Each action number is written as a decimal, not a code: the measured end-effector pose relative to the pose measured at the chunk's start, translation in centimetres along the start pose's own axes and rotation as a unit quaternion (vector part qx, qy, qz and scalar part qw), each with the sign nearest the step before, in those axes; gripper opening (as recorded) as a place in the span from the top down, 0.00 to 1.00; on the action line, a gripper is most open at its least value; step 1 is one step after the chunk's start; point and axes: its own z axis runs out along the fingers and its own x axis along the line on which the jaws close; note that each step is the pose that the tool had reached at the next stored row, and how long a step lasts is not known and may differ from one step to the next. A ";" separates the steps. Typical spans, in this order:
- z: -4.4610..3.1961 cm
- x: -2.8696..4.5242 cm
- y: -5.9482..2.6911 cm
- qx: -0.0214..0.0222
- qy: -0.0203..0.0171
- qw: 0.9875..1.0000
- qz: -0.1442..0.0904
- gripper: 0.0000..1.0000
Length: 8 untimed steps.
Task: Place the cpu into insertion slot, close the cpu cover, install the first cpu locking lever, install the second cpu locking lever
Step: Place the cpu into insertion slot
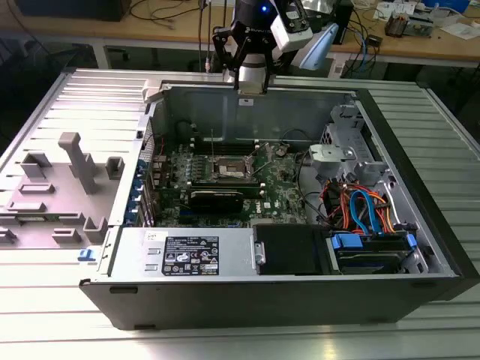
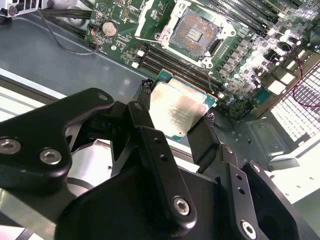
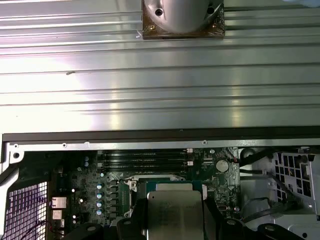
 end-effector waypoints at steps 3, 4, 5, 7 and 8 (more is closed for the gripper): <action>-0.01 -0.01 -0.36 0.000 0.000 1.000 0.000 0.45; -0.01 -0.02 -0.60 0.000 0.000 1.000 0.000 0.45; -0.01 -0.02 -0.70 0.000 0.000 1.000 0.000 0.45; -0.01 -0.02 -0.73 0.000 0.000 1.000 0.000 0.45; -0.01 -0.02 -0.76 0.000 0.000 1.000 0.000 0.45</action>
